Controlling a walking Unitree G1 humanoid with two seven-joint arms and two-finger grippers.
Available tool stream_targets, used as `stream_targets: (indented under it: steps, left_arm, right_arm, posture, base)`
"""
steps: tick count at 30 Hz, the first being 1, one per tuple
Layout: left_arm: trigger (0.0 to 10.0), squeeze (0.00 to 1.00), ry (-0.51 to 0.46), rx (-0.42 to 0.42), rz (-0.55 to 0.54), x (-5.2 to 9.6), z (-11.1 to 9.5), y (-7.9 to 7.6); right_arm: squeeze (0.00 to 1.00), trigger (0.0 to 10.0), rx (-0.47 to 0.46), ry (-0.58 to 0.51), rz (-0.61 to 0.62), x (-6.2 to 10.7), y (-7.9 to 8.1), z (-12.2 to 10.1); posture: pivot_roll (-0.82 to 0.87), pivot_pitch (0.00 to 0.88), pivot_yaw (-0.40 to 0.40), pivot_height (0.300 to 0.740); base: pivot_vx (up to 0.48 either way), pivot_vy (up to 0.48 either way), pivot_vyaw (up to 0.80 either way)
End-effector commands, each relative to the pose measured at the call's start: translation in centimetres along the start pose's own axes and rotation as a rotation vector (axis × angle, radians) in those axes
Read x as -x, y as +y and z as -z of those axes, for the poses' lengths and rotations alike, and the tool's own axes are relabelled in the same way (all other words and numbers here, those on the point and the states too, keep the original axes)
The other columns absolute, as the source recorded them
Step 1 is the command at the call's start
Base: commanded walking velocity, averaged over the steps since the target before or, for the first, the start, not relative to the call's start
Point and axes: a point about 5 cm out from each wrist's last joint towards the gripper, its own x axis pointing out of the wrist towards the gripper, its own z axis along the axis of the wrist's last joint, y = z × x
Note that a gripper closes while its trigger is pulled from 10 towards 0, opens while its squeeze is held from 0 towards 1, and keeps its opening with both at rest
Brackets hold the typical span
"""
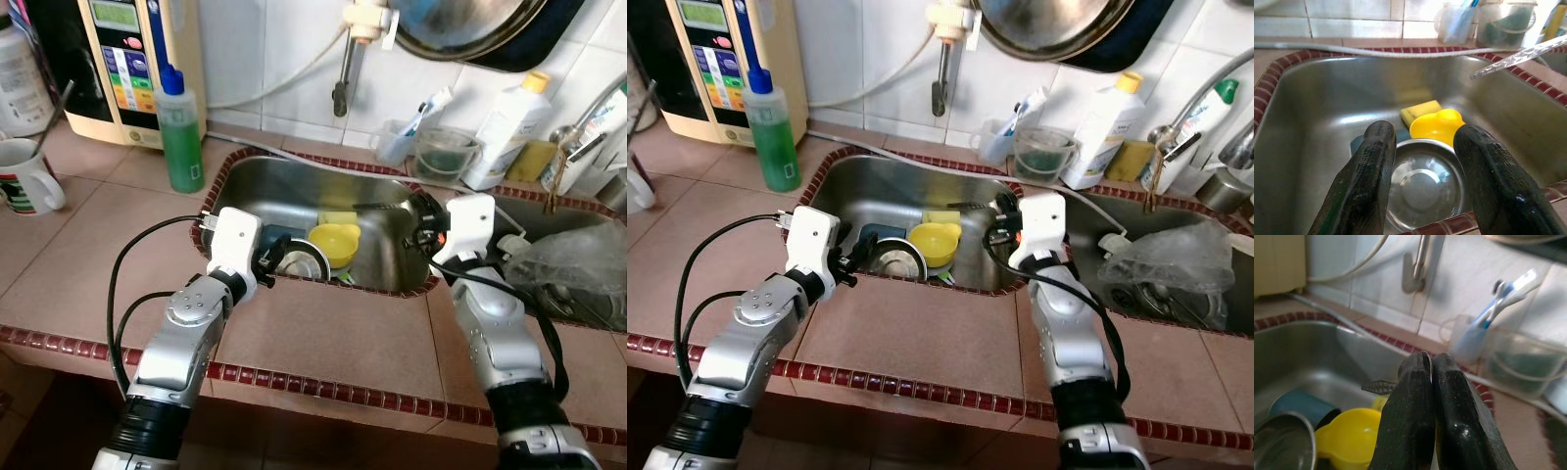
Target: Kitchen organization
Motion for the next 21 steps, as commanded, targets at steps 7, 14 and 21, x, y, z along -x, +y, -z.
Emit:
stream_targets:
  steps: [7, 14, 21]
  left_arm:
    - [10.0, 0.0, 0.026, 0.018, 0.04, 0.7, -0.8, -0.5]
    - [10.0, 0.0, 0.015, 0.075, 0.113, 1.2, -1.8, -1.2]
    - [10.0, 0.0, -0.02, 0.066, 0.101, 1.3, -2.8, -1.1]
  right_arm:
    - [0.0, 10.0, -0.077, 0.026, -0.07, -1.2, -0.8, -0.5]
    - [0.0, 10.0, -0.209, 0.02, -0.136, -2.3, -0.8, -1.2]
    - [0.0, 10.0, -0.319, 0.006, -0.217, -2.8, -0.4, -1.9]
  posture:
    - [0.07, 0.194, -0.116, 0.74]
    - [0.09, 0.215, -0.109, 0.74]
    - [0.11, 0.215, -0.108, 0.74]
  base:
    - [0.0, 0.0, 0.0]
    - [0.0, 0.0, 0.0]
    - [0.0, 0.0, 0.0]
